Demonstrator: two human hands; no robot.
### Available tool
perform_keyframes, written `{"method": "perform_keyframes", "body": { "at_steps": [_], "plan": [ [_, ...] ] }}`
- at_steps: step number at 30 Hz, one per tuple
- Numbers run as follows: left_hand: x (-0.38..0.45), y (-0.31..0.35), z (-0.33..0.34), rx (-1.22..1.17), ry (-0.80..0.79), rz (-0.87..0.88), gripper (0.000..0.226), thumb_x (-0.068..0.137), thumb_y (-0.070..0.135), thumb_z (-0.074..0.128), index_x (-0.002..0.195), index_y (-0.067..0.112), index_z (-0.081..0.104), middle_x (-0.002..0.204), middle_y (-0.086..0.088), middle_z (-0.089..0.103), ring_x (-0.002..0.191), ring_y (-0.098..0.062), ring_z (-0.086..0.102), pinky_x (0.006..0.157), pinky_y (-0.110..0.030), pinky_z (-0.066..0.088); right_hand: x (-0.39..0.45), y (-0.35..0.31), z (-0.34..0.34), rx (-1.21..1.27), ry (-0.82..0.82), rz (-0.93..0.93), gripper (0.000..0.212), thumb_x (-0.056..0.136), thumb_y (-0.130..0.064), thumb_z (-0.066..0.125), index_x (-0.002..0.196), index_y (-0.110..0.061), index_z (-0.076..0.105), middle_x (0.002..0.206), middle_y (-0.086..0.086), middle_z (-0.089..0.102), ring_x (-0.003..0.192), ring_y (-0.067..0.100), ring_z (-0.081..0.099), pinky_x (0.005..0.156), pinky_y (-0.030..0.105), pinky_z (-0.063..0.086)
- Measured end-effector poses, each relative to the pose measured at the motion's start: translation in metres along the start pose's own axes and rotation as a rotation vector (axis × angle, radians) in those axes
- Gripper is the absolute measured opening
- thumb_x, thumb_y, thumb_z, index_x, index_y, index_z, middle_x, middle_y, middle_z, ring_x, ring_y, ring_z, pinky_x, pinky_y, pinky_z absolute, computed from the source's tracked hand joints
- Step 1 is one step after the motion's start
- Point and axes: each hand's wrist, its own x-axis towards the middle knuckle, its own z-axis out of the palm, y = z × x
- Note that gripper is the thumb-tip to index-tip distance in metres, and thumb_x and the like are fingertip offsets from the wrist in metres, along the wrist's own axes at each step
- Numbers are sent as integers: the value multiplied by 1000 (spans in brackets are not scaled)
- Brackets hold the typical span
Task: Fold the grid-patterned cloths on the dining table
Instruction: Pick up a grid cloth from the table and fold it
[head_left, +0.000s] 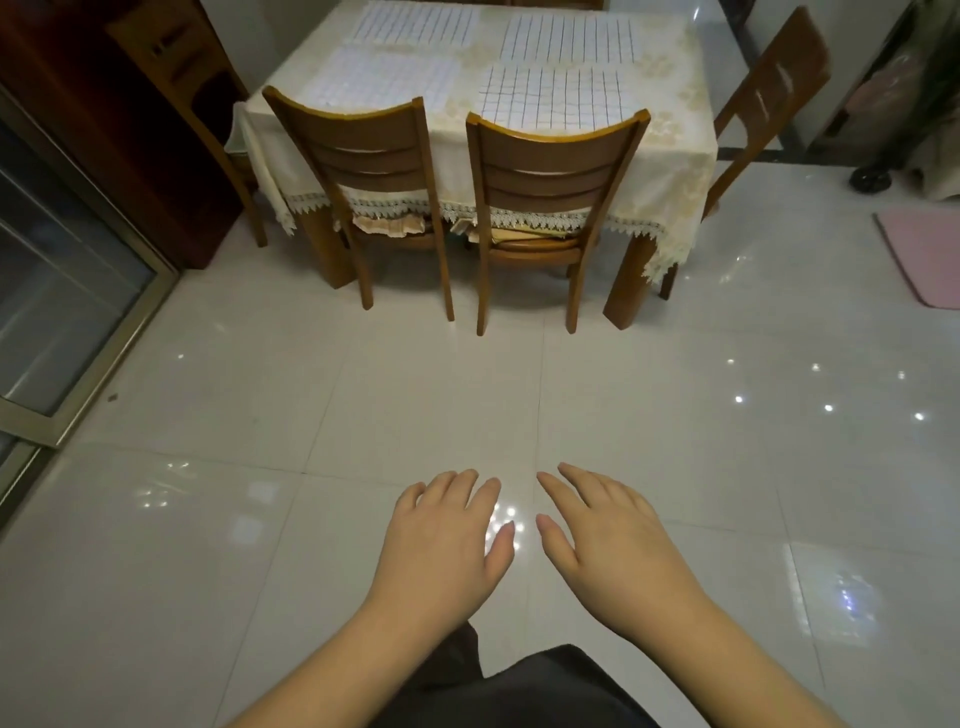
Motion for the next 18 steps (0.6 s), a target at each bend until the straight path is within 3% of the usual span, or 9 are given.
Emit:
{"method": "perform_keyframes", "body": {
  "at_steps": [2, 5, 12, 18],
  "plan": [
    [23, -21, -2, -10, 8, -9, 46, 84, 47, 40, 106, 22, 71, 103, 2, 71, 93, -18, 68, 77, -36, 55, 30, -8, -2, -49, 43, 27, 75, 86, -56, 3, 144, -28, 42, 148, -3, 44, 133, 16, 45, 111, 33, 31],
    [53, -51, -13, -47, 29, -17, 45, 84, 47, 39, 103, 24, 72, 101, 5, 71, 90, -15, 69, 72, -33, 55, 67, -22, -11, -82, 104, 62, 52, 89, -43, 32, 119, -22, 68, 117, 0, 70, 101, 17, 68, 88, 36, 53],
    [135, -101, -38, -32, 12, 42, 47, 87, 52, 38, 105, 24, 72, 105, 4, 71, 94, -16, 68, 74, -34, 54, 139, -29, -40, -119, 180, 139, 44, 86, -35, 37, 109, -19, 72, 108, 3, 71, 93, 22, 69, 86, 38, 54],
    [216, -93, -44, 5, -61, 86, 52, 88, 54, 36, 108, 22, 71, 108, 1, 71, 97, -19, 68, 78, -38, 54, 187, 13, -55, -122, 204, 242, 46, 89, -38, 35, 104, -17, 73, 99, 4, 72, 87, 25, 69, 82, 39, 54]
  ]
}}
